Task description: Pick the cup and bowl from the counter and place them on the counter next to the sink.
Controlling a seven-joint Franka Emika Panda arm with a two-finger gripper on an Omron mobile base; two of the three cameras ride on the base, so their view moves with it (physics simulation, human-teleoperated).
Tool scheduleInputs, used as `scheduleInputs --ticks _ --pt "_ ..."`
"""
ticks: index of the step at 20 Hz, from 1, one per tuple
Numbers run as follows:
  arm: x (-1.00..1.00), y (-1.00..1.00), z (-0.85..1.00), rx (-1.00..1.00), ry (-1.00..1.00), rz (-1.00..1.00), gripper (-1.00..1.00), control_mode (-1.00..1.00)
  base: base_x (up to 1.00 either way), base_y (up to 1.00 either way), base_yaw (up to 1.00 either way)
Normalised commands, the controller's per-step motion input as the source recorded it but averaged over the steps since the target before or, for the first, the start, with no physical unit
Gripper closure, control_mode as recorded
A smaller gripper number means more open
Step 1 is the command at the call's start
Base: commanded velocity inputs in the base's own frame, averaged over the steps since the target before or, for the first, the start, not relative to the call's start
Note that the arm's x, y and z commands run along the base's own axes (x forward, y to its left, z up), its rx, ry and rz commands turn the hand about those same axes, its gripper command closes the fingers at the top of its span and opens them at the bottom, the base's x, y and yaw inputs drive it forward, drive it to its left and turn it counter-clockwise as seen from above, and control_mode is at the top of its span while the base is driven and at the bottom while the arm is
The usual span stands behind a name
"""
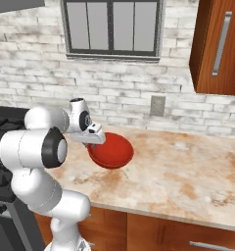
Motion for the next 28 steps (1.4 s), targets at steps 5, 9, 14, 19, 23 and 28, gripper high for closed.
scheduleInputs --ticks 5,9,14,19,23,28 --pt "-0.26 0.04 0.86 -0.01 -0.01 0.05 1.0 -1.0 0.0 0.0 0.0" --pt "-0.3 0.22 0.72 -0.06 -0.01 0.08 1.0 -1.0 0.0 0.0 0.0" --pt "-0.36 0.18 0.64 -0.14 0.0 0.05 1.0 -1.0 0.0 0.0 0.0" --pt "-0.52 0.33 0.62 -0.09 0.0 0.0 1.0 -1.0 0.0 0.0 0.0" --pt "-0.53 0.38 0.62 -0.05 0.01 0.0 1.0 -1.0 0.0 0.0 0.0" --pt "-0.55 0.46 0.37 -0.04 0.0 0.0 1.0 -1.0 0.0 0.0 0.0"
